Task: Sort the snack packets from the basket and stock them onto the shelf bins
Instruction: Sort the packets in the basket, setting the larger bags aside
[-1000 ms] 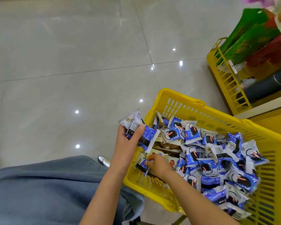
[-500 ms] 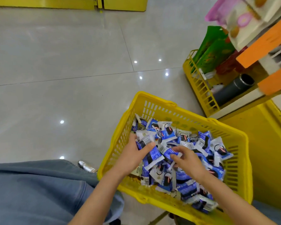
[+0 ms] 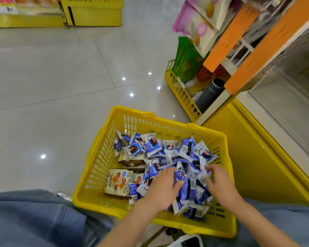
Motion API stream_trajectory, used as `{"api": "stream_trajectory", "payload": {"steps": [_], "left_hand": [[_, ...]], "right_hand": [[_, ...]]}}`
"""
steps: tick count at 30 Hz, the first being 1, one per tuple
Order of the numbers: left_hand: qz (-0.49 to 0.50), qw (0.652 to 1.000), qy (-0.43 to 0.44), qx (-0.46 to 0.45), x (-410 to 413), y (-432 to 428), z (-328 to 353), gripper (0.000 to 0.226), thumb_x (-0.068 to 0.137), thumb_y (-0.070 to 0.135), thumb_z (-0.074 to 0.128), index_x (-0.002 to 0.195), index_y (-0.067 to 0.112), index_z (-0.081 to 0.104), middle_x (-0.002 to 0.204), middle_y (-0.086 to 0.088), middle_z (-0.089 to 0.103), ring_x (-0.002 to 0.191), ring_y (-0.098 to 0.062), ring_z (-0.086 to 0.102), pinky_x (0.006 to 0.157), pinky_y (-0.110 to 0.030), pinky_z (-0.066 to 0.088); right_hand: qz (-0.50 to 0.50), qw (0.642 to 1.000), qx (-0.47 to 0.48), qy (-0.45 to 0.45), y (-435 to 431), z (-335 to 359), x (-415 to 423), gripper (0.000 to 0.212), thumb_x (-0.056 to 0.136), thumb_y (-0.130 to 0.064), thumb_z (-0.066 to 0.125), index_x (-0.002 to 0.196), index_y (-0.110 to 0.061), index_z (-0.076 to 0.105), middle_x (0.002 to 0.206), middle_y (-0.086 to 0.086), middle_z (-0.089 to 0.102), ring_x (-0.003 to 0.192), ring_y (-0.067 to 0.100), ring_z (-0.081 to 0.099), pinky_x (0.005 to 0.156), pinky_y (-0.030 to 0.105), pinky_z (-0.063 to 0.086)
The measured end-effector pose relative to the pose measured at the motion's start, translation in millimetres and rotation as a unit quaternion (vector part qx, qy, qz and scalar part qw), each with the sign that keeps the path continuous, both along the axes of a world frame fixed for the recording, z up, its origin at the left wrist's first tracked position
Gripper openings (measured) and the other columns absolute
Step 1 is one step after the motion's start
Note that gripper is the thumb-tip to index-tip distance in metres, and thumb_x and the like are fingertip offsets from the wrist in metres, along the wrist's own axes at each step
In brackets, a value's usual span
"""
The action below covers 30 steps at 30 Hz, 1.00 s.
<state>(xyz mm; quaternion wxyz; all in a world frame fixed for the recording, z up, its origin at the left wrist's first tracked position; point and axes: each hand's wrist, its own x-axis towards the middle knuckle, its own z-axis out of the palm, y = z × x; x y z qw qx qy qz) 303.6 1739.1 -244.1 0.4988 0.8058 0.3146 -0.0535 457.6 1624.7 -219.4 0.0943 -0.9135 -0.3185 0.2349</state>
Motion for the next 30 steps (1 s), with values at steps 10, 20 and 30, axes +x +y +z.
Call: {"api": "stream_trajectory", "payload": {"steps": [10, 20, 30], "left_hand": [[0.28, 0.925, -0.069, 0.246, -113.2, 131.0, 17.5, 0.032, 0.094, 0.017, 0.051, 0.124, 0.007, 0.049, 0.119, -0.01, 0.051, 0.111, -0.024, 0.048, 0.096, -0.036, 0.038], [0.286, 0.956, -0.034, 0.063, -138.2, 131.2, -30.9, 0.015, 0.1, 0.035, 0.03, 0.096, 0.023, 0.039, 0.078, 0.012, 0.046, 0.073, -0.011, 0.049, 0.059, -0.025, 0.028], [0.274, 0.958, -0.033, 0.08, -135.5, 138.0, -38.0, 0.033, 0.092, 0.054, 0.018, 0.095, 0.028, 0.04, 0.08, 0.01, 0.048, 0.073, -0.003, 0.049, 0.061, -0.02, 0.038]], "right_hand": [[0.14, 0.978, 0.101, 0.114, 121.4, -33.3, -83.2, 0.033, 0.097, -0.016, 0.045, 0.131, -0.016, 0.042, 0.133, 0.002, 0.042, 0.115, 0.014, 0.048, 0.097, 0.025, 0.039], [0.102, 0.978, 0.086, 0.158, 249.9, -78.8, -111.2, 0.06, 0.092, -0.025, 0.057, 0.141, -0.003, 0.029, 0.146, 0.015, 0.034, 0.134, 0.029, 0.033, 0.107, 0.037, 0.03], [0.107, 0.988, 0.048, 0.096, 283.9, -112.4, -100.9, 0.032, 0.1, -0.019, 0.041, 0.126, -0.001, 0.047, 0.121, 0.021, 0.057, 0.108, 0.036, 0.054, 0.079, 0.037, 0.042]]}}
